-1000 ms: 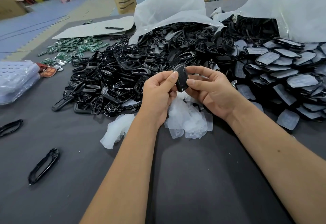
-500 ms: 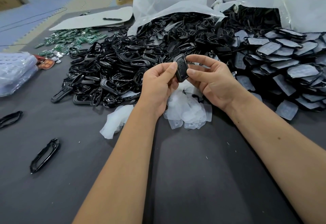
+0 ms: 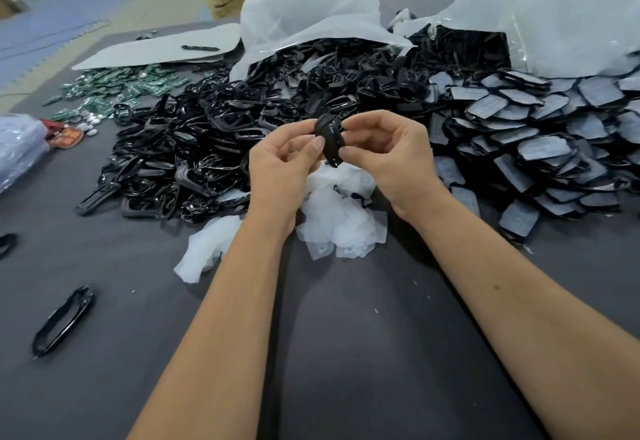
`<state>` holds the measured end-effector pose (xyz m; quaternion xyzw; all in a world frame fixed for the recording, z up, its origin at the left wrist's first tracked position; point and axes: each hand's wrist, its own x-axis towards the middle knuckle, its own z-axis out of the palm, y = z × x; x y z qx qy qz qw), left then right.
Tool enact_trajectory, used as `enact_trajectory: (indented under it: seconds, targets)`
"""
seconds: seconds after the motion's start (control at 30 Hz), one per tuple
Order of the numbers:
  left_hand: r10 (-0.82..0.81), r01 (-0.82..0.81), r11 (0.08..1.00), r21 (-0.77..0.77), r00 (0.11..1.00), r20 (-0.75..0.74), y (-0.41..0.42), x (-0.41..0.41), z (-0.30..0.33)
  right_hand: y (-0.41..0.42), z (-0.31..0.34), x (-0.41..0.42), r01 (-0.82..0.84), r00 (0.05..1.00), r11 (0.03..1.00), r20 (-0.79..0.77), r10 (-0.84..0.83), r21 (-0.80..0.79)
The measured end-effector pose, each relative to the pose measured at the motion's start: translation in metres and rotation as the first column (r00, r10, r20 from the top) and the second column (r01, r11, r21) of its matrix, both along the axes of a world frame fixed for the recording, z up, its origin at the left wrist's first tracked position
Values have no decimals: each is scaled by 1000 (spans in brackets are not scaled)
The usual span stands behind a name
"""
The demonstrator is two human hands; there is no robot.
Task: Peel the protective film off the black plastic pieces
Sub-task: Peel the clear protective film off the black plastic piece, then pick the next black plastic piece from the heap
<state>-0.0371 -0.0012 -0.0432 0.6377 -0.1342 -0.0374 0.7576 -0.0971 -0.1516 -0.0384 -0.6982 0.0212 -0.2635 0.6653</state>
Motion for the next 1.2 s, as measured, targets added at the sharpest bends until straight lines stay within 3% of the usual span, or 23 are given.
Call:
enact_trajectory:
  seconds: [0.1,0.2,0.3,0.4,0.47,0.53,0.6,0.77,0.87,0.97,1.07,1.2]
  targets:
    - [1,-14,994,105,992,124,-7,-3,7,-10,10,-9,193,981,913,93,-171,-359]
    - [-77,20,970,244,971,227,-38,-7,19,-31,20,-20,397,917,694,221,-333,-600]
    - [-142,-32,905,423,917,373,-79,-12,33,-62,34,-29,500,844,496,271,-463,-710]
    - [-227,-87,861,500,814,534,-119,-21,41,-96,43,-39,509,789,371,248,-563,-777]
    - [-279,-105,811,576,795,538,-144,-23,43,-115,46,-46,489,757,299,228,-613,-820]
    - [-274,-124,762,636,827,490,-160,-25,42,-126,46,-50,410,758,265,164,-631,-873]
    - [-237,-125,771,624,853,464,-165,-31,40,-133,46,-53,340,763,268,98,-638,-901]
    - [-37,-244,785,569,899,436,-146,-38,31,-133,52,-52,377,761,307,103,-641,-874]
    - [-2,-263,747,611,918,397,-126,-37,26,-115,57,-42,388,788,330,124,-603,-861]
    - [-8,-326,661,676,898,441,-102,-28,23,-81,56,-29,382,852,344,182,-491,-858]
    - [42,-436,520,734,872,488,-76,-12,23,-48,49,-5,245,921,312,119,-372,-918]
    - [37,-434,295,851,895,444,-50,9,25,-20,33,28,-95,939,123,-129,-317,-988]
